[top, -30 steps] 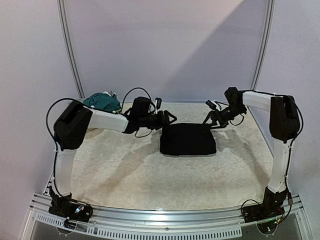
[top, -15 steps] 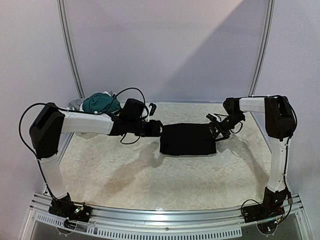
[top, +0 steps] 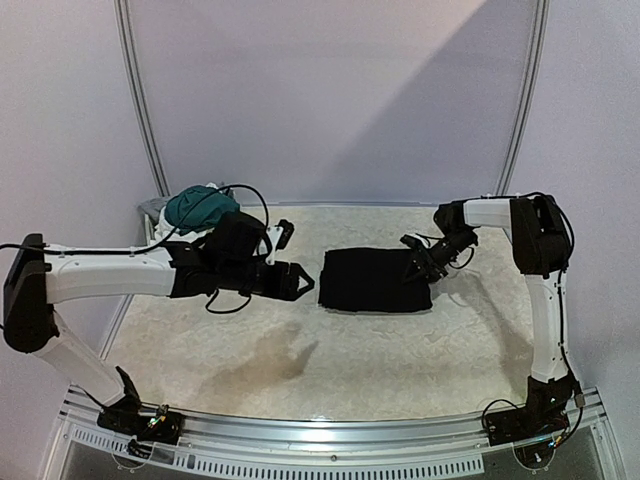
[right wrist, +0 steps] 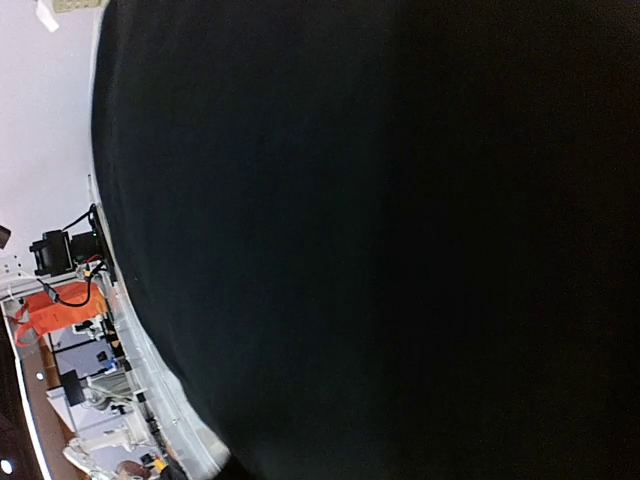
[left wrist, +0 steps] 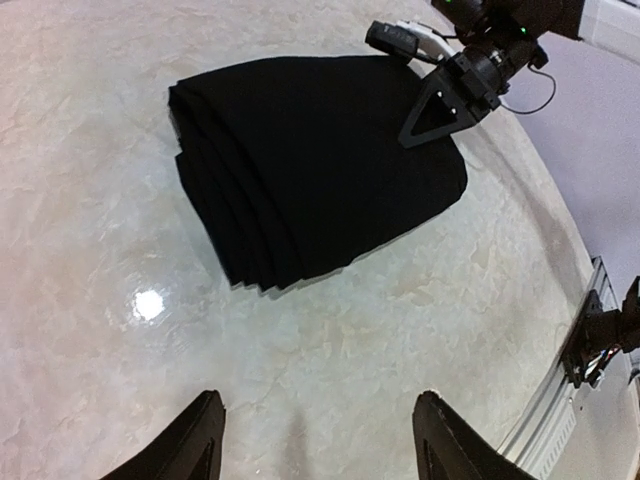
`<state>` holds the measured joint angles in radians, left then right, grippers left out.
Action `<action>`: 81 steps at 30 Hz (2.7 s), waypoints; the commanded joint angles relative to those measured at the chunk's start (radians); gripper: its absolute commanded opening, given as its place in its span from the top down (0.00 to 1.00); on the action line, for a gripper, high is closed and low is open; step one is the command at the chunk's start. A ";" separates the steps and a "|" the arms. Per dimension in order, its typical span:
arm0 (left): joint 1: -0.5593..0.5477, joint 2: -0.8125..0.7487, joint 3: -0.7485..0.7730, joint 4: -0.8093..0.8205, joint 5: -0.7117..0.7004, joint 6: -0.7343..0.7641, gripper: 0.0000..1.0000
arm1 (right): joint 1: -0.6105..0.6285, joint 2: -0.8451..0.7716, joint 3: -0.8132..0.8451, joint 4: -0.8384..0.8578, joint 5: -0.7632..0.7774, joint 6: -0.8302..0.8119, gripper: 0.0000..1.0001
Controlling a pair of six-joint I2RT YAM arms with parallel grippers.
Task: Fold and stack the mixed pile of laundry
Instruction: Pick up the square-folded trousers from the center of the board, then move the square-folded trousers to the corner of the board.
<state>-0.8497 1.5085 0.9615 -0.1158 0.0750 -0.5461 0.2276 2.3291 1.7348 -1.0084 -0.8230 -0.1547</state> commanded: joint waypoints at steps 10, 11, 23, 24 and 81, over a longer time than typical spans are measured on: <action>-0.019 -0.233 -0.037 -0.325 -0.175 0.082 0.35 | -0.180 0.115 0.421 -0.207 0.318 -0.104 1.00; -0.018 -0.238 -0.039 -0.335 -0.178 0.088 0.35 | -0.202 0.132 0.467 -0.223 0.357 -0.117 1.00; -0.023 -0.258 -0.106 -0.353 -0.167 0.096 0.35 | -0.365 0.307 0.743 -0.153 0.735 -0.348 1.00; -0.023 -0.262 -0.114 -0.350 -0.168 0.094 0.35 | -0.369 0.308 0.744 -0.143 0.750 -0.362 1.00; 0.112 -0.235 0.285 -0.725 -0.722 0.340 0.14 | -0.359 -0.985 -0.565 0.300 0.227 -0.149 0.01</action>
<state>-0.8513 1.1698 1.1099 -0.7109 -0.8593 -0.2119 -0.1398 1.4487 1.3186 -0.7692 -0.4789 -0.2394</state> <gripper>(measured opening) 0.870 0.989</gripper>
